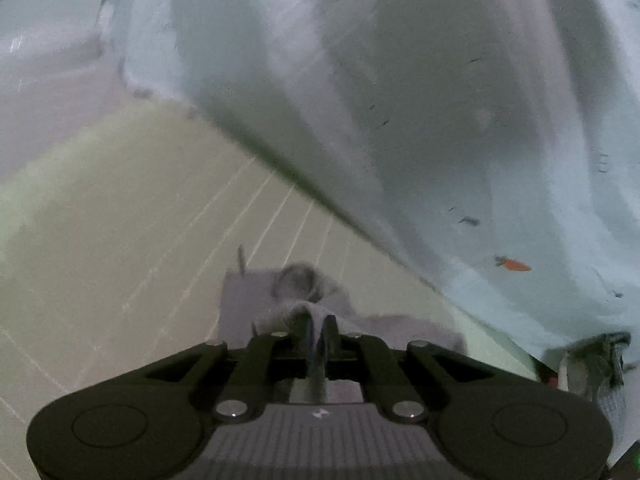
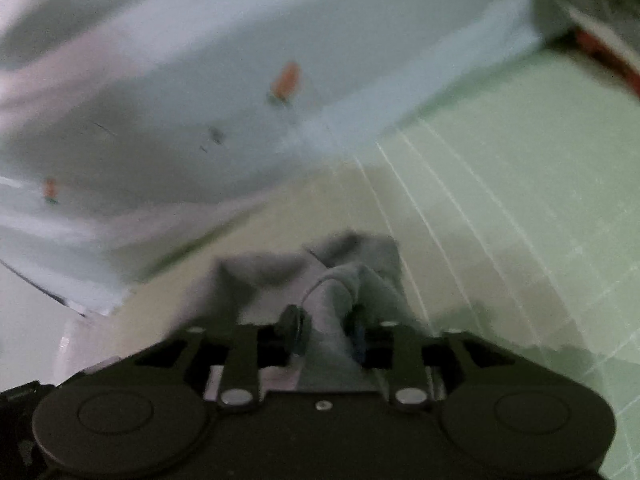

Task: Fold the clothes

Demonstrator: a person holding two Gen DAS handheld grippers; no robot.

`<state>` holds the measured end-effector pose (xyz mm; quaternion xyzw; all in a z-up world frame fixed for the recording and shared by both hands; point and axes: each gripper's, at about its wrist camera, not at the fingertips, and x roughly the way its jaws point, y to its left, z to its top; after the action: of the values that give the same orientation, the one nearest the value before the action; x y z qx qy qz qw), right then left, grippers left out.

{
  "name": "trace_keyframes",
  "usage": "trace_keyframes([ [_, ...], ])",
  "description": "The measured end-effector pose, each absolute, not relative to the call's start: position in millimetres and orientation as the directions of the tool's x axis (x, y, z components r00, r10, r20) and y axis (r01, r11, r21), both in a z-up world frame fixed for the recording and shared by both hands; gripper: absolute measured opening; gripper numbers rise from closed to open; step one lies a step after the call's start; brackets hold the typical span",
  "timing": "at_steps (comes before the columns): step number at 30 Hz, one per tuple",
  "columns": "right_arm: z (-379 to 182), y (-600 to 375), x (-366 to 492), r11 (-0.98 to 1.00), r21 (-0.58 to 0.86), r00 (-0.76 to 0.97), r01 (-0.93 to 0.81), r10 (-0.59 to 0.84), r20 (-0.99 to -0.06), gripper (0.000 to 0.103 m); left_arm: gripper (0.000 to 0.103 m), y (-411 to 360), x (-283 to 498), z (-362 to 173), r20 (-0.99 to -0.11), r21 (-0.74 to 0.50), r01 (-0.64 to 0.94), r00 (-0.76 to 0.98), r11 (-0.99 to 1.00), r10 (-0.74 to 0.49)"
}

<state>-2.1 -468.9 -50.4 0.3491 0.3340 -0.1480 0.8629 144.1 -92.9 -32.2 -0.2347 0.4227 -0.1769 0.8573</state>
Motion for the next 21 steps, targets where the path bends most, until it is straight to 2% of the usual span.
trace_keyframes([
  [1,-57.2,-470.1,-0.5,0.696,0.511,0.721,0.504,-0.013,-0.692,0.040,0.021,-91.4,146.7,-40.8,-0.655,-0.572,0.077,0.556,0.817,-0.511],
  [3,-69.9,-472.2,2.2,0.661,0.528,0.699,0.533,0.007,-0.715,0.049,0.031,-88.7,147.1,-48.1,-0.671,-0.588,0.043,0.531,0.807,-0.517],
  [6,-71.5,-467.0,-3.9,0.641,0.538,0.679,0.547,0.036,-0.733,0.060,0.046,-92.0,142.5,-49.4,-0.694,-0.553,0.090,0.500,0.828,-0.518],
  [9,-71.6,-454.5,-17.1,0.657,0.533,0.672,0.533,0.053,-0.738,0.063,0.049,-93.9,140.5,-53.3,-0.702,-0.542,0.119,0.480,0.832,-0.526],
  [10,-74.7,-453.6,-18.4,0.651,0.539,0.671,0.535,0.062,-0.739,0.063,0.047,-94.2,141.4,-56.1,-0.702,-0.551,0.120,0.468,0.826,-0.536],
  [11,-77.9,-452.9,-19.4,0.643,0.546,0.669,0.537,0.070,-0.740,0.059,0.046,-95.6,142.5,-57.4,-0.707,-0.552,0.126,0.454,0.824,-0.542],
  [12,-81.3,-453.9,-18.9,0.628,0.561,0.670,0.540,0.083,-0.738,0.046,0.036,-96.9,143.7,-58.6,-0.711,-0.552,0.133,0.440,0.823,-0.548],
  [13,-82.6,-455.0,-18.0,0.618,0.580,0.675,0.531,0.105,-0.731,0.037,0.002,-98.3,146.0,-59.4,-0.718,-0.545,0.141,0.430,0.826,-0.547],
  [14,-81.4,-455.2,-16.0,0.620,0.596,0.682,0.511,0.130,-0.720,0.013,0.004,-99.5,148.5,-60.1,-0.723,-0.541,0.148,0.421,0.828,-0.548],
  [15,-80.0,-455.4,-13.9,0.622,0.611,0.688,0.490,0.155,-0.709,0.008,0.002,-98.4,152.1,-60.2,-0.714,-0.557,0.143,0.421,0.818,-0.560],
  [17,-70.0,-453.5,-9.9,0.641,0.620,0.705,0.453,0.168,-0.689,0.008,0.002,-96.6,158.7,-56.8,-0.689,-0.586,0.142,0.431,0.797,-0.583],
  [21,-41.6,-469.5,8.7,0.597,0.711,0.785,0.372,0.206,-0.584,0.007,0.002,-99.0,182.2,-29.4,-0.622,-0.603,0.188,0.498,0.775,-0.605],
])
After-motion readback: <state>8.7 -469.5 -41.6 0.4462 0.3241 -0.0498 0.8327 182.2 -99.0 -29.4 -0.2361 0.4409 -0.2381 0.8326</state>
